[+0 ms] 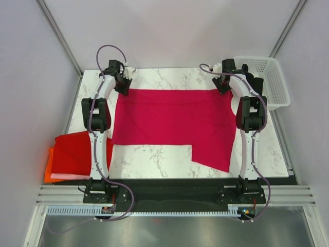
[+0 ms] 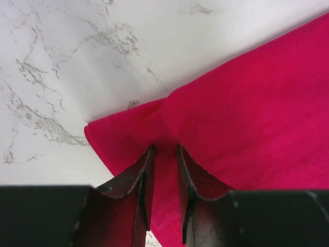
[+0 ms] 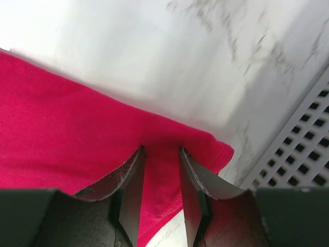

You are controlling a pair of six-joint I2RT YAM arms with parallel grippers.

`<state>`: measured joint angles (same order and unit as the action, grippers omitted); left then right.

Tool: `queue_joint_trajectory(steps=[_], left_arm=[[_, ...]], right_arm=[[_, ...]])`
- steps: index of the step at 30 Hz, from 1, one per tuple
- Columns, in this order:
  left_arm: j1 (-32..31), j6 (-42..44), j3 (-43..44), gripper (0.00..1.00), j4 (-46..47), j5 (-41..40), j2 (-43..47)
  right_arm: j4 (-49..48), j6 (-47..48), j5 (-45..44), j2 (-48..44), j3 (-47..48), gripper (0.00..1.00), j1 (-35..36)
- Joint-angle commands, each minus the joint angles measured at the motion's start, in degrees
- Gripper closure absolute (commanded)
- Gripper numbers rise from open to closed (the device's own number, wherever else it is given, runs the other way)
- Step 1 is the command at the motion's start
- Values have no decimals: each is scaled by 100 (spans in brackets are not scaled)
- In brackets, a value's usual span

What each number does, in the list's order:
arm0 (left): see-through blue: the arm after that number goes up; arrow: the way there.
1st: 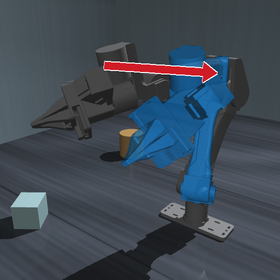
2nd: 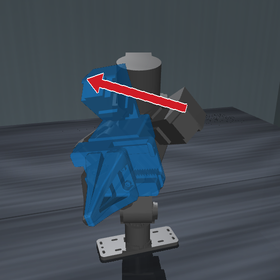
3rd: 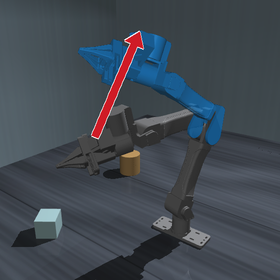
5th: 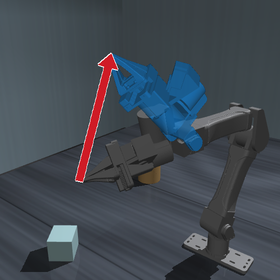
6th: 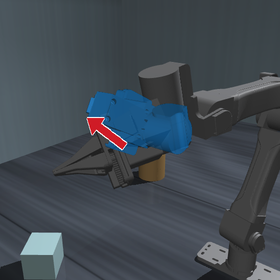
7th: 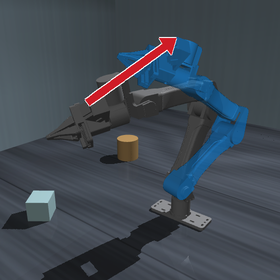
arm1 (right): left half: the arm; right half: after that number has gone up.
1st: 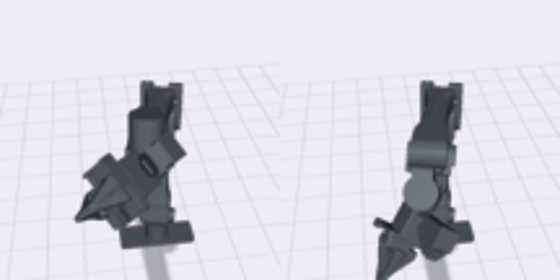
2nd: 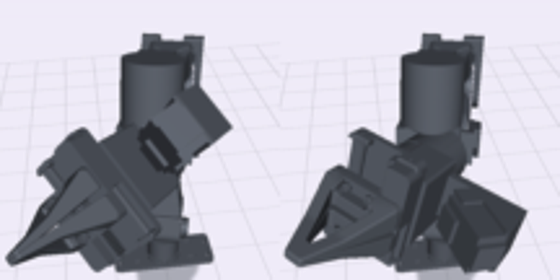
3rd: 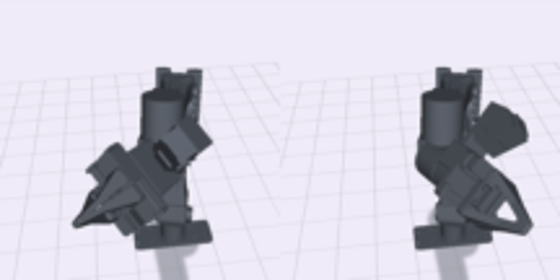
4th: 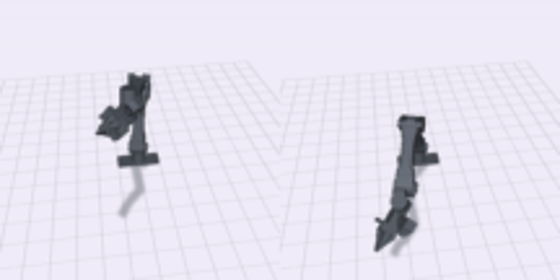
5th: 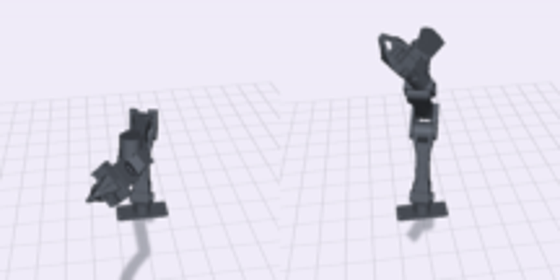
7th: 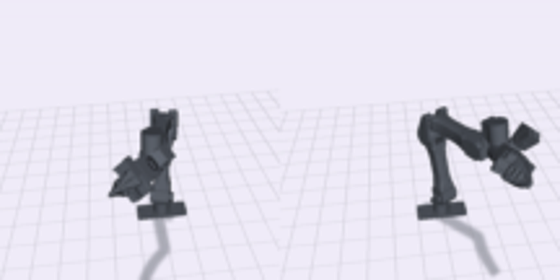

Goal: Fold and stack the t-shirts
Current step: Fold the tshirt

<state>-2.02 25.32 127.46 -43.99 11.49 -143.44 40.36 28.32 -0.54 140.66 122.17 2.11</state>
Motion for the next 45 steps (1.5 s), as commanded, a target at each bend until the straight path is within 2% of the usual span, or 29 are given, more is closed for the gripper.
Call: queue_joint_trajectory(steps=[1, 8, 11, 18, 21, 23, 27, 30, 32, 33, 34, 38, 40, 45], left_arm=[[-88, 210, 270, 70, -93, -261, -342], [-132, 368, 1429, 66, -224, -524, -904], [-149, 421, 1711, 65, -207, -577, -1037], [-158, 88, 1747, 67, 57, -674, -801], [-176, -158, 1844, 67, 109, -648, -223], [-193, -255, 1853, 64, 206, -639, 148], [-263, -414, 1713, 60, 294, -551, 1132], [-281, -335, 1309, 59, 312, -437, 1747], [-281, -204, 616, 58, 373, -402, 2292], [-281, -64, 326, 58, 504, -419, 2494], [-273, -10, -312, 58, 575, -454, 2670], [-273, 96, -1853, 59, 813, -463, 3523], [-272, 69, -2642, 60, 874, -314, 3954], [-272, -1, -3744, 61, 883, -121, 4525]], right_arm=[[139, 69, -245, 585, 412, 59, -18], [121, 78, -254, 1015, 1229, 57, -9], [-1, 78, -263, 1042, 1283, 56, 0], [-116, 104, -193, 964, 1397, 56, 0], [-195, 218, -53, 455, 1144, 56, 0], [-370, 262, 44, -177, 915, 55, -9], [-783, 341, 492, -1451, -76, 51, -9], [-907, 578, 870, -2304, -831, 48, 0], [-846, 955, 1143, -2876, -1325, 47, 0], [-828, 1096, 1230, -3069, -1919, 48, -9], [-706, 1289, 1344, -3428, -2238, 49, 0], [163, 2386, 2283, -4256, -3654, 51, 9], [637, 2651, 2496, -4711, -4410, 52, 44], [1289, 4072, 2698, -5671, -5929, 51, 263]])
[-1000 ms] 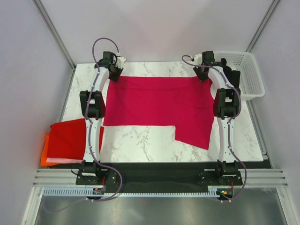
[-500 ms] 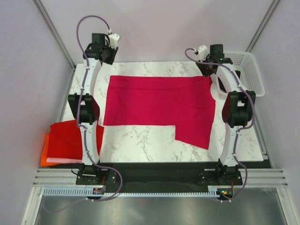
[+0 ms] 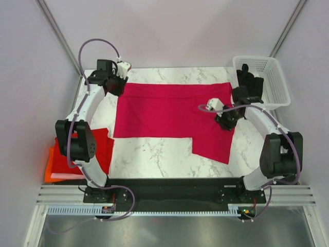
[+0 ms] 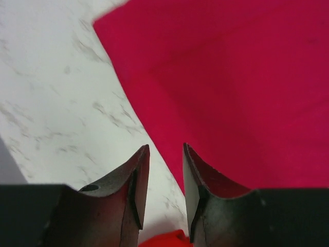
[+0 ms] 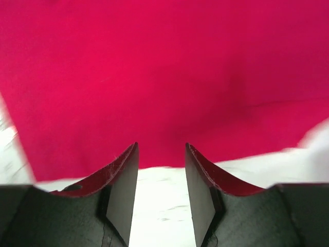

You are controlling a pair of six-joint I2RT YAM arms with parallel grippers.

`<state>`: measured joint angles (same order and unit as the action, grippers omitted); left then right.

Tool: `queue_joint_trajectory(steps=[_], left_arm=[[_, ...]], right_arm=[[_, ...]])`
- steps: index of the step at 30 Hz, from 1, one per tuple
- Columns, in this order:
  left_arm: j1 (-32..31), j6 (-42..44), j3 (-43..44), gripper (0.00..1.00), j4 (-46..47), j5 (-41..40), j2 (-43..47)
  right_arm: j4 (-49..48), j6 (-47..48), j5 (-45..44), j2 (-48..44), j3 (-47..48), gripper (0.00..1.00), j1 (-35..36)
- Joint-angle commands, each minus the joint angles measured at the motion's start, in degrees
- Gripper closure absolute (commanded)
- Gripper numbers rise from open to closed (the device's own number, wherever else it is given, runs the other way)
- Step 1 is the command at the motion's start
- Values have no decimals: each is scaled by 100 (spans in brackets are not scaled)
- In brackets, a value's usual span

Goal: Fold and stack the t-shirts
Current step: Fold the tshirt

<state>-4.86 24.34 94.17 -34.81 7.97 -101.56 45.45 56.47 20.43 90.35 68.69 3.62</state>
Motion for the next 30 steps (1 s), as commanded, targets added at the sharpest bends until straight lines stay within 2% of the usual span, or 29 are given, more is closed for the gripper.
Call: queue_joint_trajectory(steps=[1, 6, 10, 14, 30], left_arm=[[12, 115, -652, 61, -26, 249, 356], [12, 133, -1032, 61, -17, 206, 330], [12, 159, -1085, 61, -9, 109, 198], [12, 212, -1032, 61, -17, -14, 119], [29, 326, -953, 59, -17, -287, -22]], right_arm=[[955, 1479, 620, -972, -784, 51, 200], [1097, 2552, 436, -1791, -1997, 53, 525], [1562, 3325, 366, -2134, -2429, 54, 789], [1678, 3712, 182, -2258, -2790, 54, 886], [1150, 3872, -311, -1977, -3265, 53, 895]])
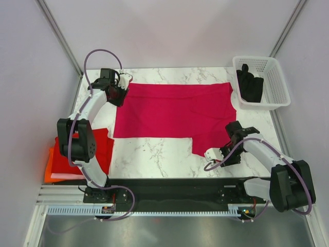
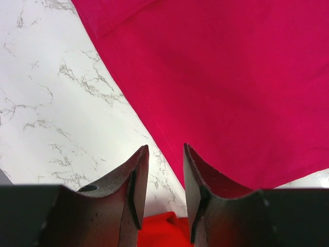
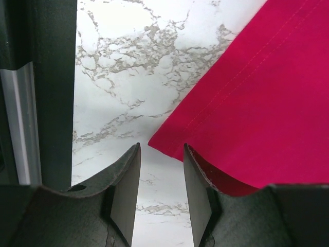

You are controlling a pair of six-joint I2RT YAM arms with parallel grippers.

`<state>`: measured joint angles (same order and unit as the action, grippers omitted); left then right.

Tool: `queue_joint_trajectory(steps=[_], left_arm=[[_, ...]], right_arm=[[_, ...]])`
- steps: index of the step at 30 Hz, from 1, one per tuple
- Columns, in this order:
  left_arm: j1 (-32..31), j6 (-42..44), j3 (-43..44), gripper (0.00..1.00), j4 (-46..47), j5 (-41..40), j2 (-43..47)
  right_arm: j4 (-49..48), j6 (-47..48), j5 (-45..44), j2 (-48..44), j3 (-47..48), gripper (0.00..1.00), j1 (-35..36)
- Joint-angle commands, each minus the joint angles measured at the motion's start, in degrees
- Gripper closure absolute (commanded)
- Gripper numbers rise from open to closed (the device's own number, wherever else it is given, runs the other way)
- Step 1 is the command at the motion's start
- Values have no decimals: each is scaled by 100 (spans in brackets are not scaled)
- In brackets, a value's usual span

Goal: Fold and stack the t-shirts
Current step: Fold the tshirt

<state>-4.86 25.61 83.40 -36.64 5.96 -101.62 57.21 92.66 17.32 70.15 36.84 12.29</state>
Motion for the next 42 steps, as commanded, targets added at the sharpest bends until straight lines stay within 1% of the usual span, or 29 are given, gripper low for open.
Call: queue_joint_trajectory(steps=[1, 8, 11, 14, 15, 16, 17, 23, 28, 32, 39, 42], left_arm=[[21, 217, 107, 59, 166, -86, -15], [117, 287, -16, 59, 122, -86, -33], [318, 462, -200, 56, 61, 2, 72], [477, 638, -280, 54, -307, 186, 82], [643, 673, -315, 54, -413, 369, 64], [688, 700, -350, 53, -605, 476, 72], [758, 752, -385, 53, -659, 625, 81], [768, 902, -790, 53, -913, 1021, 152], [759, 938, -913, 54, -1038, 987, 11], [767, 990, -948, 56, -1073, 776, -147], [759, 990, -1509, 57, -1099, 749, -147], [759, 955, -1615, 57, -1012, 671, -217]], right_arm=[[-52, 244, -27, 69, -98, 53, 19], [-359, 139, -114, 174, -238, 54, 27], [-562, 42, -264, 315, -291, 59, 36], [-650, -99, -326, 412, -318, 76, 19], [-650, -160, -335, 412, -309, 90, 27], [-641, -196, -343, 412, -318, 96, 27], [-650, -231, -335, 386, -300, 100, 27], [-659, -337, -361, 341, -283, 100, 27], [-685, -442, -326, 482, -133, 100, 27], [-702, -512, -343, 587, 16, 100, 27], [-738, -626, -335, 666, 69, 100, 27], [-729, -662, -308, 693, 87, 100, 36]])
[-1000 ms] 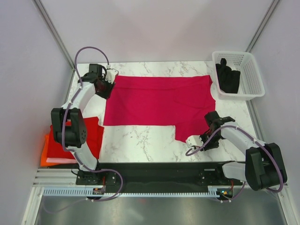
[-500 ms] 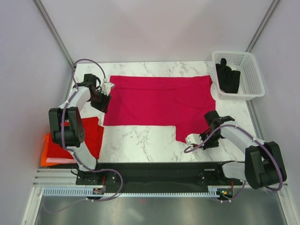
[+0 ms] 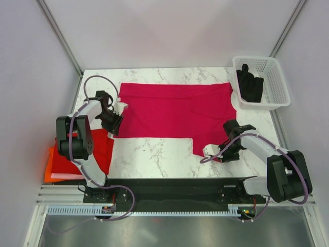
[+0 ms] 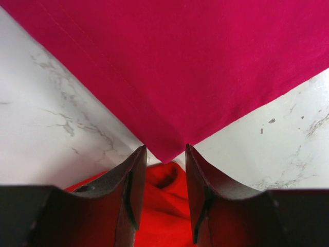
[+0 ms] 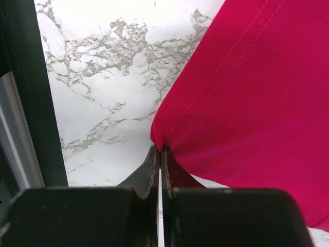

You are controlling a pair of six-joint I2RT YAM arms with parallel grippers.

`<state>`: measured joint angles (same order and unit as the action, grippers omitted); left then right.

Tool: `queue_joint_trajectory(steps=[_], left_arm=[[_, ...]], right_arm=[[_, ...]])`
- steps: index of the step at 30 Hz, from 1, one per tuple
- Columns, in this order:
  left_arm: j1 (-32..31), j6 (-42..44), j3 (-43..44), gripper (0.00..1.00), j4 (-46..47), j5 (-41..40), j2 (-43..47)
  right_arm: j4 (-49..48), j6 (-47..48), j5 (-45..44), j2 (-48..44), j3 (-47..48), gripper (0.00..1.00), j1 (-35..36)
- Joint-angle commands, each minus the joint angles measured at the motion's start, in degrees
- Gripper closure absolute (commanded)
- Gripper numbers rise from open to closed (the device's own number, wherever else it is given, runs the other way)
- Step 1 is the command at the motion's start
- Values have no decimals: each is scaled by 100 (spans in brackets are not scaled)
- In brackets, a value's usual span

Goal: Fold and stack the t-shirts
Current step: Fold the tshirt

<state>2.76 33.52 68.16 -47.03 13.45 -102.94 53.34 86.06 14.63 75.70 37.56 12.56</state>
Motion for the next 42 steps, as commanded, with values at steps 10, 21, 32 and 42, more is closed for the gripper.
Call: queue_joint_trajectory(steps=[10, 21, 32, 42], left_arm=[[-22, 50, -198, 62, 150, 26, -350], [-109, 67, -198, 98, 18, 219, -122], [-109, 50, 1127, 98, -614, 368, -33], [-109, 15, 2315, 98, -878, 456, -612]], right_arm=[[-342, -54, -66, 208, 76, 100, 10], [-658, -755, -74, 164, 128, 100, -16], [-1018, -2549, 303, 243, 1920, 100, -702], [-1598, -3954, 14, 1086, 3590, 100, -799]])
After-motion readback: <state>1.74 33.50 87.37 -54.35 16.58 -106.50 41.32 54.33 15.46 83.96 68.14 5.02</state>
